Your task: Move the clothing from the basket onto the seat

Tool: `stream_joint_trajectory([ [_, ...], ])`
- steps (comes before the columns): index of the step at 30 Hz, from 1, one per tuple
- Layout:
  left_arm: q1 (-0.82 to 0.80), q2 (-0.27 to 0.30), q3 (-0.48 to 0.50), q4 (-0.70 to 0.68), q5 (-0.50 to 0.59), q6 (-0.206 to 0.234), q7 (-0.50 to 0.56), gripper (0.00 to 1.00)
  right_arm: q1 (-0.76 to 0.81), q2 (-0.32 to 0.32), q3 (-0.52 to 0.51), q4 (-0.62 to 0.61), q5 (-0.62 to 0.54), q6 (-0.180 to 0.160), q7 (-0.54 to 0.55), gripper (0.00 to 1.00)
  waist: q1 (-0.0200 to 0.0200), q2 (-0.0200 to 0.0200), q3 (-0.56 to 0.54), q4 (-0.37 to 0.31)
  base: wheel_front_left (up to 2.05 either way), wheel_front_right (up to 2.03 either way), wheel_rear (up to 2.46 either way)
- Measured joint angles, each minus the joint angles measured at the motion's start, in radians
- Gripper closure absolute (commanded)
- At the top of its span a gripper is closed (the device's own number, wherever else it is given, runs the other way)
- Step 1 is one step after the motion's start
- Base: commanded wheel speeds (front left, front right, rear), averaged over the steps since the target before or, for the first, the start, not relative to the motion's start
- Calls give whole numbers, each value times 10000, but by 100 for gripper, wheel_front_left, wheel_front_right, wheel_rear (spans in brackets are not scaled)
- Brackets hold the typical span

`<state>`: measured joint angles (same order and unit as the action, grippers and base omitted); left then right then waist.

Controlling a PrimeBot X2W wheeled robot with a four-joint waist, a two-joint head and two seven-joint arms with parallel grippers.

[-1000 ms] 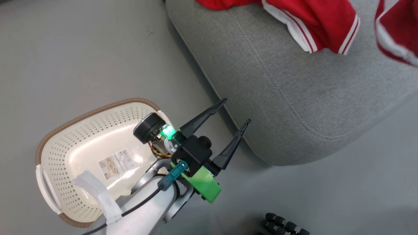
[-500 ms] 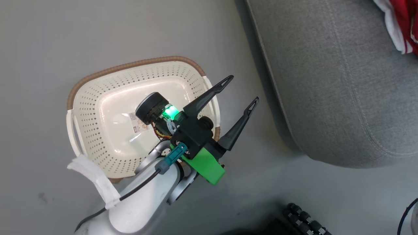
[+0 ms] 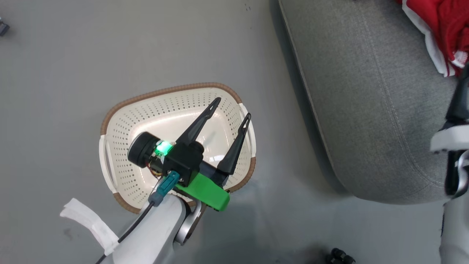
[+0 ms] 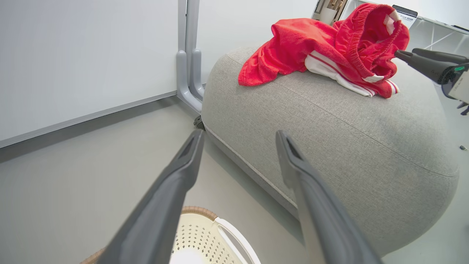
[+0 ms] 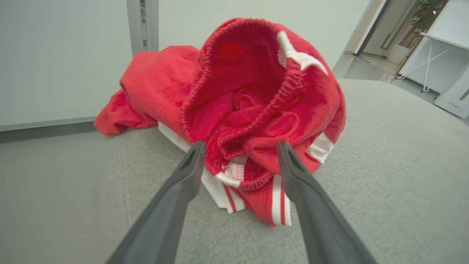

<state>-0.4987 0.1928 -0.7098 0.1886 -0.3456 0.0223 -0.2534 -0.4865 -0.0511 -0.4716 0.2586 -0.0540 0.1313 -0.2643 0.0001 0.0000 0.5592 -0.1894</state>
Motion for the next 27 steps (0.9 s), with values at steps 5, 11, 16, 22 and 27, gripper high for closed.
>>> stream_joint_trajectory([
  [5, 908, -165, 621, 21, -222, 357, -77, 0, 1972, 27, 1975, -422, 1214, 0, 0, 0, -1, 0, -1025, -35, 0, 0, 0],
  [11, 2390, -610, 2017, -805, -92, 594, -92, 0, 3539, 23, 3494, -719, 1820, 0, 0, 0, -1, 0, -2373, 233, 0, 0, 0],
  [16, 3695, -717, 3141, -1009, 278, 702, -92, 0, 4170, 31, 4732, -1099, 1937, 2, 2, 0, -1, 0, -3429, 671, 0, 0, 0],
  [22, 5186, -803, 4238, -1227, 683, 711, -92, 0, 4822, 33, 5233, -1659, 1860, 2, 2, 0, -2, 0, -4601, 1242, 0, 0, 0],
  [27, 6113, -907, 4941, -1555, 1118, 550, -92, 0, 5236, 29, 5327, -2107, 1781, 0, 0, 0, -2, 0, -5471, 1676, 0, 0, 0],
])
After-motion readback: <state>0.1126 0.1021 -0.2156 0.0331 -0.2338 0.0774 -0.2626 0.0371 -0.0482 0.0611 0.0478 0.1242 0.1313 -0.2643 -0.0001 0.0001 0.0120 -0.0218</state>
